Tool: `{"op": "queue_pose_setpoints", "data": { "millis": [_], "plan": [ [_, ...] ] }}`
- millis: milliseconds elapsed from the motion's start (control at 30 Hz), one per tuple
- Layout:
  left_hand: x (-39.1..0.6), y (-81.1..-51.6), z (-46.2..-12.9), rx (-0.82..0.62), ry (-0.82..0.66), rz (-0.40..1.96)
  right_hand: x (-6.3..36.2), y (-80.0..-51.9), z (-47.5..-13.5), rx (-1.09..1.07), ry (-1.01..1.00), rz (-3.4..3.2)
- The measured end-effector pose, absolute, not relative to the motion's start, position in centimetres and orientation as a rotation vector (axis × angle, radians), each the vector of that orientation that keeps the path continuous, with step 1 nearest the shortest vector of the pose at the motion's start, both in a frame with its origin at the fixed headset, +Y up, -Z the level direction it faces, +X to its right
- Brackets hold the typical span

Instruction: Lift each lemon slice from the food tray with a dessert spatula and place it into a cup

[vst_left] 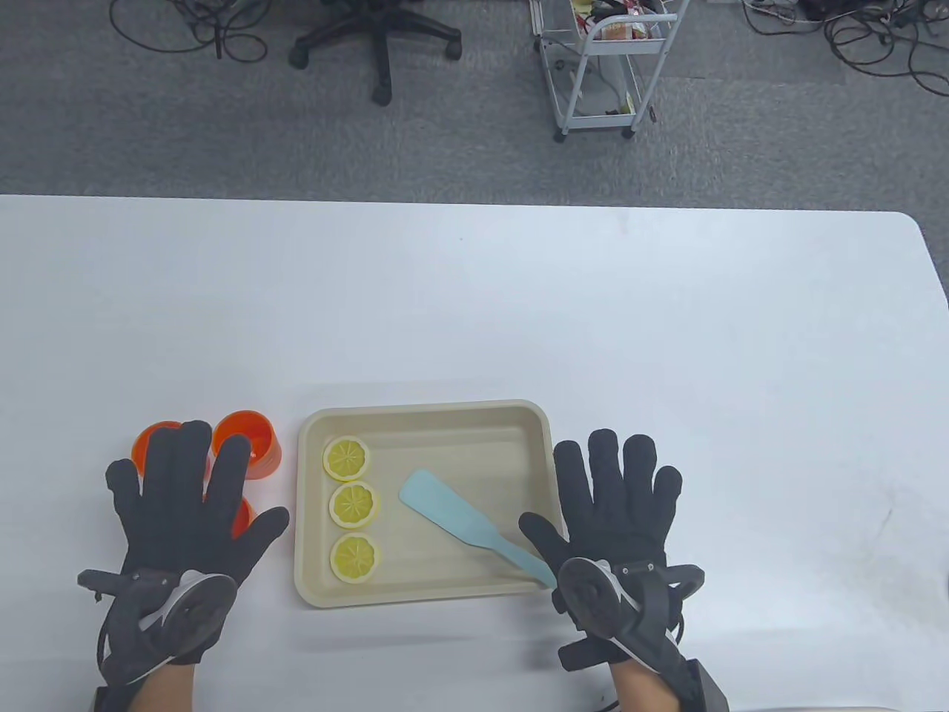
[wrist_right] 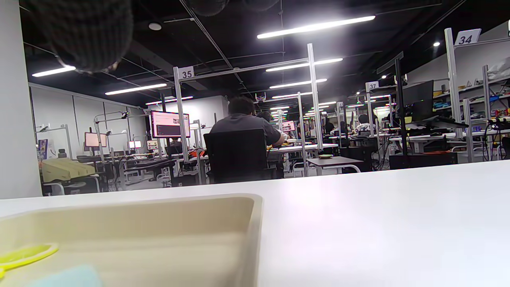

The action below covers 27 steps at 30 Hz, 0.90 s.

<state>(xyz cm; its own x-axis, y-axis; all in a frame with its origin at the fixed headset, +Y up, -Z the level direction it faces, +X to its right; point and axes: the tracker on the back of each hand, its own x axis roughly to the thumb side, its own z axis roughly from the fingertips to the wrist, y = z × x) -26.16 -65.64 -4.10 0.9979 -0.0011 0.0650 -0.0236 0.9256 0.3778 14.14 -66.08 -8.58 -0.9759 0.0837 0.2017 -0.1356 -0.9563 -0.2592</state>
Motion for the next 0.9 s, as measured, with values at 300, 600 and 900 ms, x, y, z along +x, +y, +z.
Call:
{"op": "queue_pose_setpoints", "data": {
  "millis": [300,600,900],
  "plan": [
    [-26.18,-65.42,-3.79,0.398,-0.063,0.018,14.12,-66.11,-8.31,0.286,-0.421,2.993],
    [-26.12,-65.56,-3.87,0.362,-0.060,0.011,14.02,-66.17,-8.25,0.289,-0.425,2.999],
    [-26.99,-66.34,-4.65,0.154,-0.023,0.009,13.94,-66.29,-8.30,0.294,-0.414,3.002]
  ]
}}
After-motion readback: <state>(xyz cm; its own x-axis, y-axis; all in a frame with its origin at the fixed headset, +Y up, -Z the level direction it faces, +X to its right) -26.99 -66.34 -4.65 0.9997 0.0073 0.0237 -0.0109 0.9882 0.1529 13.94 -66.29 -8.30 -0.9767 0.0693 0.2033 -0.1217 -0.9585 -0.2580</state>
